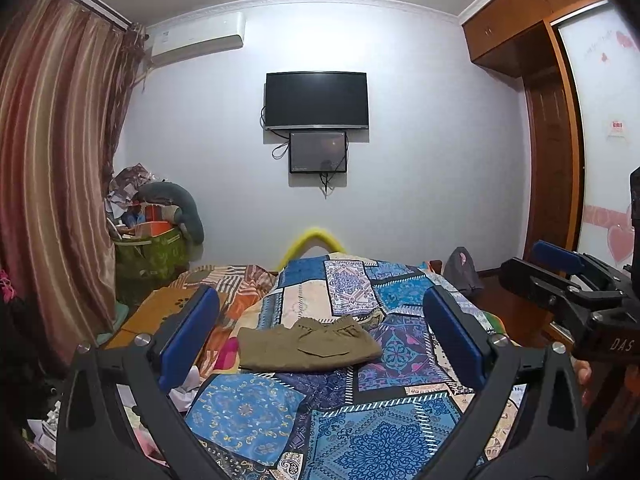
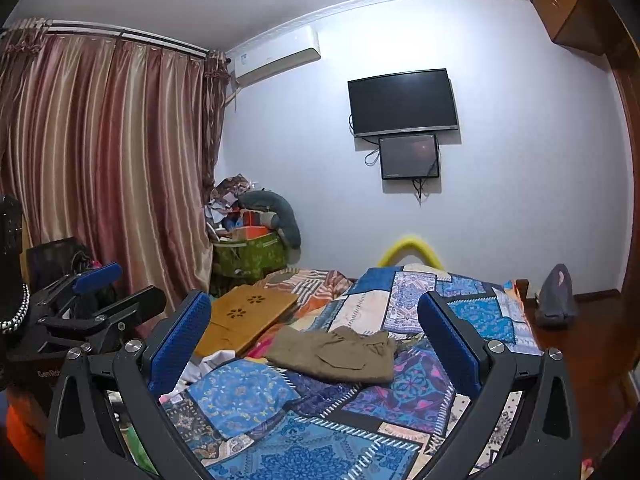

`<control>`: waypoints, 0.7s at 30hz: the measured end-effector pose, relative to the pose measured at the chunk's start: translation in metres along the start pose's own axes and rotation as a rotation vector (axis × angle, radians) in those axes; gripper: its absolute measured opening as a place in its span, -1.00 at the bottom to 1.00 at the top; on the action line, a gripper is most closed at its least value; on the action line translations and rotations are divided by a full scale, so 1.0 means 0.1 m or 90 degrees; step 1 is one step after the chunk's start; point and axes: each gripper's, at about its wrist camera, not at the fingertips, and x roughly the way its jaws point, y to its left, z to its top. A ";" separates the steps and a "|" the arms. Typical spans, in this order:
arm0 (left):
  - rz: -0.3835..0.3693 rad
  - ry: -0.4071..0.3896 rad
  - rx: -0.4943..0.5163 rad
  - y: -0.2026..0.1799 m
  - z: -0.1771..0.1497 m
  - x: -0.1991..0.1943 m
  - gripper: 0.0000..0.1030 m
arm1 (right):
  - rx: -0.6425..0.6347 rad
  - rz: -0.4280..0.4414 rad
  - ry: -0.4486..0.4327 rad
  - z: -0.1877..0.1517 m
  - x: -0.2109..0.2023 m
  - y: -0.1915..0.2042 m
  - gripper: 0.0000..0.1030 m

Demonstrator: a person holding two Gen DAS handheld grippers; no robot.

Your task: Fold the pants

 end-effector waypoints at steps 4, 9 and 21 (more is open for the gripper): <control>-0.002 0.001 0.002 0.00 0.00 0.02 1.00 | 0.002 -0.001 0.002 -0.01 0.01 -0.01 1.00; -0.005 0.001 -0.002 0.00 0.00 0.03 1.00 | 0.004 -0.004 0.004 -0.01 0.02 -0.01 1.00; -0.016 0.009 -0.006 -0.01 -0.01 0.06 1.00 | 0.004 -0.007 0.006 -0.02 0.03 0.00 1.00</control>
